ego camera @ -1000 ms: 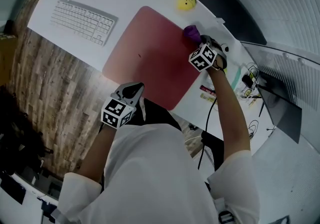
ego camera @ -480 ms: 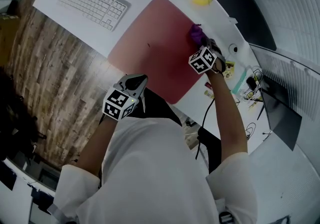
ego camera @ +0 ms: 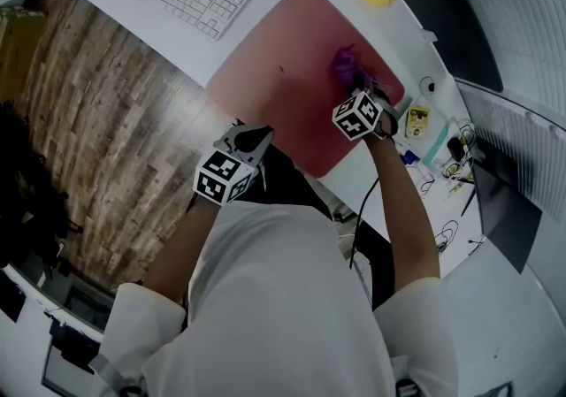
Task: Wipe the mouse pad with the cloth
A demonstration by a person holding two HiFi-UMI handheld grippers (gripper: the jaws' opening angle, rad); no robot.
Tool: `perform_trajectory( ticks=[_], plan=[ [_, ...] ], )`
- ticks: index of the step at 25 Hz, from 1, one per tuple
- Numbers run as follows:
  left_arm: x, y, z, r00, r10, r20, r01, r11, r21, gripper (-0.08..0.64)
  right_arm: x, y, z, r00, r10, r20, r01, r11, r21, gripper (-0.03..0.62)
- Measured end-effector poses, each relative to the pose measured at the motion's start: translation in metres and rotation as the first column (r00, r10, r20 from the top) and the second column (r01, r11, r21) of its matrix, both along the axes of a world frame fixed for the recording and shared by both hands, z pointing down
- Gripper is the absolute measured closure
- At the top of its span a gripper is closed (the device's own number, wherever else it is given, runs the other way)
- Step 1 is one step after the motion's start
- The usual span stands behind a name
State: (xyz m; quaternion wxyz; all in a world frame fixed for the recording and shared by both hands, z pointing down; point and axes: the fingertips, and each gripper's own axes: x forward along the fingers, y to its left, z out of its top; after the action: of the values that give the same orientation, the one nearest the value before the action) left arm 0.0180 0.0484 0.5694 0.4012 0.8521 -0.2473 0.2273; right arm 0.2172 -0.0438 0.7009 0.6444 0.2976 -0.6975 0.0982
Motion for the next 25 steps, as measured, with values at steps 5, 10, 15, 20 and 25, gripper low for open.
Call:
perform_trajectory(
  ticks=[5, 10, 15, 20, 25],
  plan=[
    [-0.005, 0.012, 0.005, 1.0, -0.023, 0.004, 0.023, 1.0, -0.004, 0.54, -0.026, 0.023, 0.0, 0.999, -0.027, 0.029, 0.028, 0.999, -0.018, 0.517],
    [-0.013, 0.022, 0.007, 0.999, -0.047, 0.008, 0.047, 0.999, -0.003, 0.54, -0.054, 0.046, -0.001, 0.997, -0.044, 0.065, 0.047, 0.998, -0.039, 0.517],
    [-0.021, 0.034, 0.01, 0.997, -0.07, 0.013, 0.07, 0.998, -0.008, 0.54, -0.079, 0.069, -0.001, 0.994, -0.041, 0.098, 0.047, 0.997, -0.06, 0.517],
    [-0.029, 0.044, 0.011, 0.995, -0.099, 0.017, 0.099, 0.995, -0.008, 0.54, -0.104, 0.089, -0.002, 0.99, -0.065, 0.129, 0.076, 0.994, -0.081, 0.517],
    [-0.042, 0.052, 0.009, 0.992, -0.122, 0.028, 0.122, 0.992, -0.008, 0.54, -0.129, 0.113, -0.004, 0.983, -0.061, 0.176, 0.087, 0.986, -0.141, 0.517]
  ],
)
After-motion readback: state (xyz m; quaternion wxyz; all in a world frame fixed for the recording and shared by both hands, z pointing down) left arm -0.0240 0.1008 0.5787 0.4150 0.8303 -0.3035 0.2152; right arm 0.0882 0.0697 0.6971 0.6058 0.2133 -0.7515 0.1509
